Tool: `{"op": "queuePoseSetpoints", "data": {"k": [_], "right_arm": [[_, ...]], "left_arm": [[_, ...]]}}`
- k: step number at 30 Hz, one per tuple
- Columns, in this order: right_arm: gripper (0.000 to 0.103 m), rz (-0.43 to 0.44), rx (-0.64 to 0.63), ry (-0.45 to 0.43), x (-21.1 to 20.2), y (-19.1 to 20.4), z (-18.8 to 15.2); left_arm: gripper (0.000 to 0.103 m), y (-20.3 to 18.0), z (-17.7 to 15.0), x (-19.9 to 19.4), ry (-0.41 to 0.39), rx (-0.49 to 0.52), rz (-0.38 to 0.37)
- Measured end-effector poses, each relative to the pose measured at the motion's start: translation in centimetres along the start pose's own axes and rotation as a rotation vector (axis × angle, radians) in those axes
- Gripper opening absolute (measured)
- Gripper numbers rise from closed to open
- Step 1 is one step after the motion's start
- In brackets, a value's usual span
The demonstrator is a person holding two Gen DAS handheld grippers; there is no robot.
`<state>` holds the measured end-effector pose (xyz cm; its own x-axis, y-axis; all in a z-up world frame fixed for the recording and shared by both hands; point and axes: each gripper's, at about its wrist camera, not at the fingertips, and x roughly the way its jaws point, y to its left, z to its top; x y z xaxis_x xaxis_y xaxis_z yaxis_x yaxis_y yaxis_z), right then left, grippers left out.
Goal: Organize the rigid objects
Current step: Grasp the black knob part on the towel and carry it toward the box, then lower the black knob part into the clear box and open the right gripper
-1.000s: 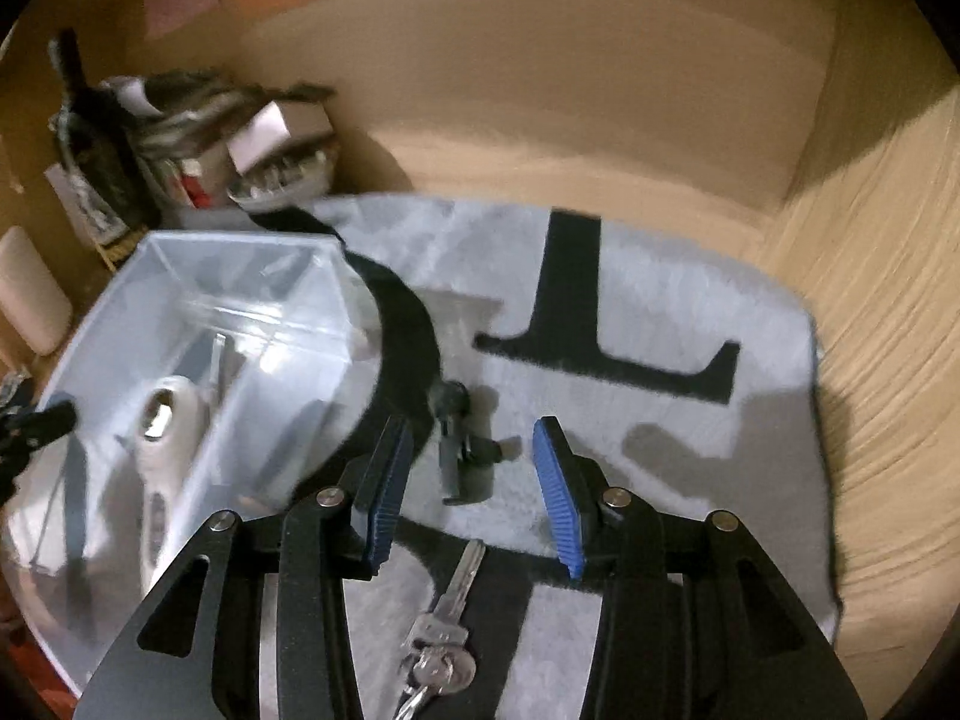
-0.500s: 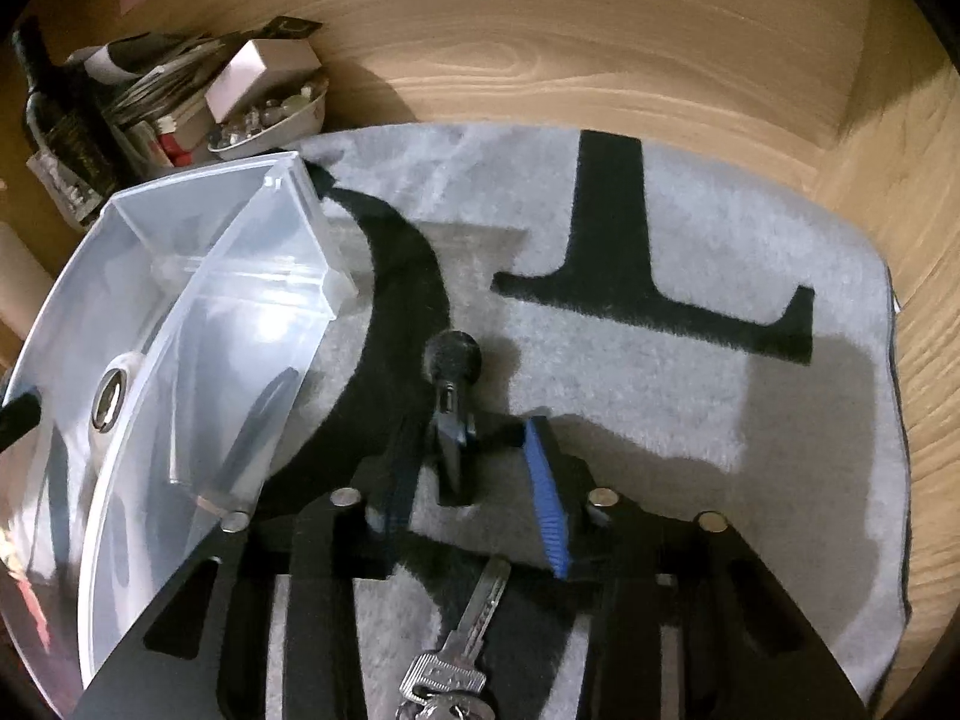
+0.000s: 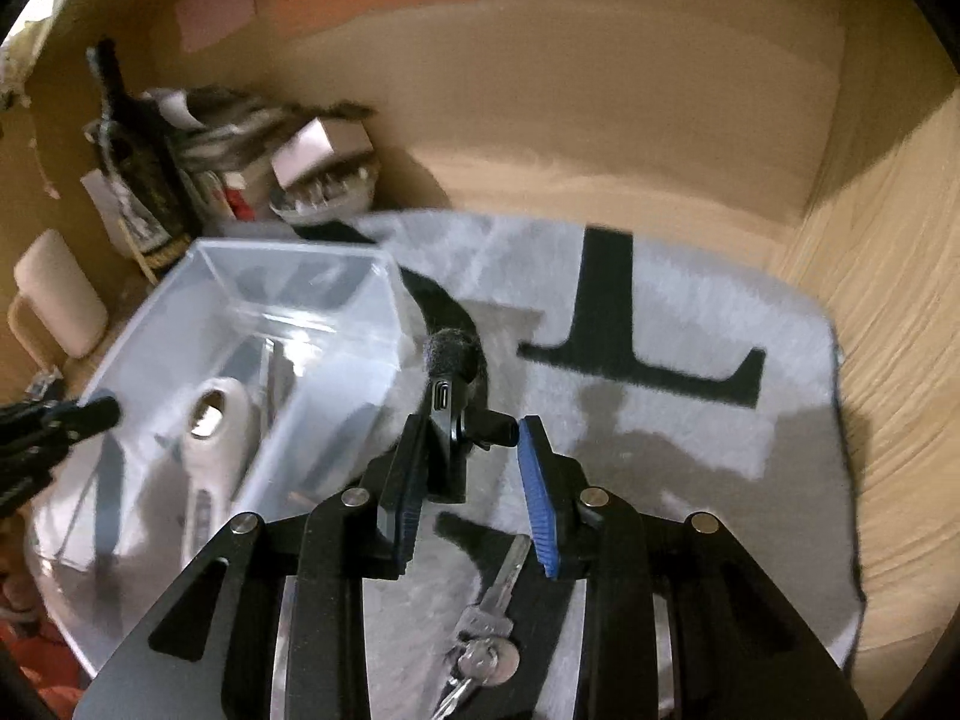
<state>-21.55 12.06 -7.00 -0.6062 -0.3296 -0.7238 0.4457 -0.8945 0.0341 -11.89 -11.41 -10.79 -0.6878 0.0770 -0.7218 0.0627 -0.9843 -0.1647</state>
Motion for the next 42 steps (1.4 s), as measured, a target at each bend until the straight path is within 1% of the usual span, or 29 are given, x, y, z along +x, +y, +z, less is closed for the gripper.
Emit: {"op": "queuePoseSetpoints", "data": {"k": [6,7,11,16,20,24,31,36,39,42], "right_arm": [[0.028,0.013,-0.024,-0.074,-2.9,1.7,0.3],[0.028,0.017,-0.025,-0.071,-3.3,2.0,0.3],[0.028,0.037,-0.051,-0.105,-4.8,3.4,0.3],[0.028,0.067,-0.091,-0.111,-5.4,5.1,0.2],[0.028,0.083,-0.121,-0.098,-4.9,6.3,-0.1],[0.028,0.107,-0.129,-0.063,-3.8,7.1,-0.6],[0.028,0.119,-0.156,-0.019,-2.4,8.2,-1.0],[0.028,0.138,-0.193,0.019,-1.3,9.1,-1.3],[0.028,0.139,-0.217,0.035,-1.1,9.4,-1.5],[0.028,0.140,-0.213,0.033,-1.3,9.2,-1.4]], "left_arm": [[0.010,0.0,0.0,0.0,-0.001,0.003,0.003],[0.010,0.0,0.0,0.0,0.000,0.002,0.003],[0.010,0.0,0.0,0.0,0.000,0.000,0.002],[0.010,-0.2,0.0,0.0,0.000,-0.001,0.000],[0.010,-0.3,0.0,0.0,-0.001,0.000,-0.001],[0.010,-0.3,0.0,0.0,-0.001,-0.001,-0.002],[0.010,-0.2,0.0,0.0,-0.001,-0.003,-0.001],[0.010,-0.4,0.0,0.1,-0.001,-0.003,-0.004],[0.010,-0.4,0.0,0.1,-0.001,-0.003,-0.003],[0.010,-0.4,0.1,0.1,-0.001,-0.004,-0.003]]}}
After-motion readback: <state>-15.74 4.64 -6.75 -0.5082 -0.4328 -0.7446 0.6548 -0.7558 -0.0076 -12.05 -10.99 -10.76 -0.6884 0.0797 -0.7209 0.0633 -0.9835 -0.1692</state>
